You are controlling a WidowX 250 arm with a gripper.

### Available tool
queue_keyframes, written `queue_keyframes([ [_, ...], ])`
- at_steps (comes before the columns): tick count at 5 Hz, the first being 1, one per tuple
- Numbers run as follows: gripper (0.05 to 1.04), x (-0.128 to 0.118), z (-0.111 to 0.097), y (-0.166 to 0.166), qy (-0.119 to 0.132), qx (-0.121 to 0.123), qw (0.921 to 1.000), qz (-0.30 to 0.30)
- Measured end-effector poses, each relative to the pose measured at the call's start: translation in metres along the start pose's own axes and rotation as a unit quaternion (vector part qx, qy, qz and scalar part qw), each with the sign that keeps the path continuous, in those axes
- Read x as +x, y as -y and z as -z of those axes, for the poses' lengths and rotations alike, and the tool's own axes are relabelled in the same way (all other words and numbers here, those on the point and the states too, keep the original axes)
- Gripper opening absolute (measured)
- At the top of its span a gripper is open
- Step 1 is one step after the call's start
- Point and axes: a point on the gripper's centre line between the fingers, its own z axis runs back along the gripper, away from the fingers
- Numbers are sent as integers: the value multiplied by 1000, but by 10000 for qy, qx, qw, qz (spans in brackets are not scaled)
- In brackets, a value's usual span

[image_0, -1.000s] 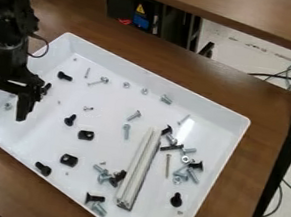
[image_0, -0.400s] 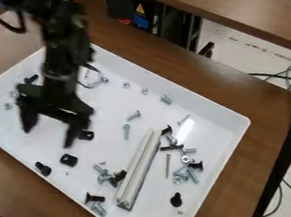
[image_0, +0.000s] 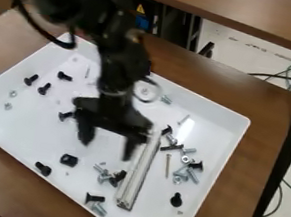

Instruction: Sweep into pile

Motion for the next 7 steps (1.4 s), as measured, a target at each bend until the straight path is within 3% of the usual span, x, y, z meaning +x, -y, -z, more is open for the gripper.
queue_keyframes([
  [2, 999, 12, 27, 26, -113, 23, 9997, 197],
  [4, 999, 15, 46, 27, -286, 38, 9995, 115],
  [5, 938, 15, 57, 24, -394, 41, 9992, 106],
  [6, 617, 17, 57, 24, -359, -35, 9993, 107],
  [7, 375, 16, 58, 22, -356, -191, 9989, 228],
])
